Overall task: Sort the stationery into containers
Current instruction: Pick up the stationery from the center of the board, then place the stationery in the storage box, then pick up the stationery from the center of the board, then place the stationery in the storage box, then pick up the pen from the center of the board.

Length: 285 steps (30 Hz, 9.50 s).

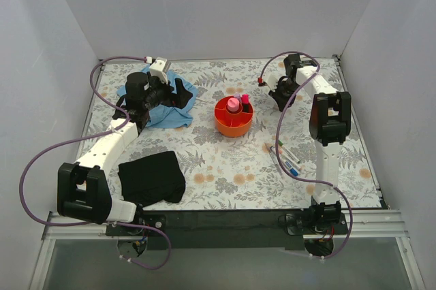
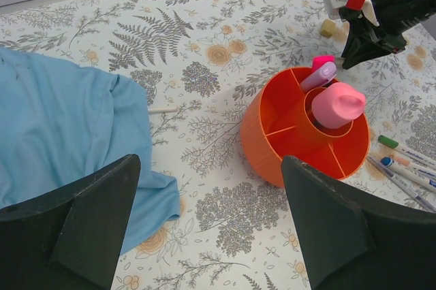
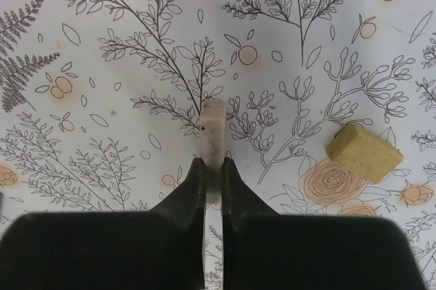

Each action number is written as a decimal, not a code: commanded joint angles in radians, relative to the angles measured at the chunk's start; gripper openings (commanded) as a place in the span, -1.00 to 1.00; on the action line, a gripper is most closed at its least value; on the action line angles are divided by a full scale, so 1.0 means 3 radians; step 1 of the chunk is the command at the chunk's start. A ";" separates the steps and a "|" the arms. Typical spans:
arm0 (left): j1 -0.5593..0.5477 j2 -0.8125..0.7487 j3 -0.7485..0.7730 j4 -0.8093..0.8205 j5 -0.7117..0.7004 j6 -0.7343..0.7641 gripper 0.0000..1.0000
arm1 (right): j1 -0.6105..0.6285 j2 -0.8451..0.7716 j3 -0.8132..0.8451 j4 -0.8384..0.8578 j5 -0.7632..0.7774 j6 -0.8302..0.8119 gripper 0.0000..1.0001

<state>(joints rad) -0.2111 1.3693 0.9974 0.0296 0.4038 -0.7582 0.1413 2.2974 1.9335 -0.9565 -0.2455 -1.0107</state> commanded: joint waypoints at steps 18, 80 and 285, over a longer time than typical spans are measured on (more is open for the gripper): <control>0.0019 -0.0494 -0.0119 0.0086 -0.0129 -0.0070 0.70 | 0.0715 -0.1252 0.0447 0.0064 -0.0475 0.0383 -0.97; 0.0121 -0.0602 -0.0256 0.0116 -0.0139 -0.0198 0.71 | 0.1620 -0.1747 -0.1219 0.0463 0.0409 -0.0348 -0.01; 0.0346 -0.0550 -0.0344 -0.0226 -0.0114 -0.0443 0.68 | 0.0766 -0.2039 -0.3142 0.1240 0.0138 0.2264 -0.25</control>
<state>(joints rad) -0.1131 1.2064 0.8776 -0.0448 0.3553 -0.8875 0.3733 1.6802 1.0061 -0.6308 -0.2260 -0.3458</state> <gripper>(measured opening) 0.842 0.377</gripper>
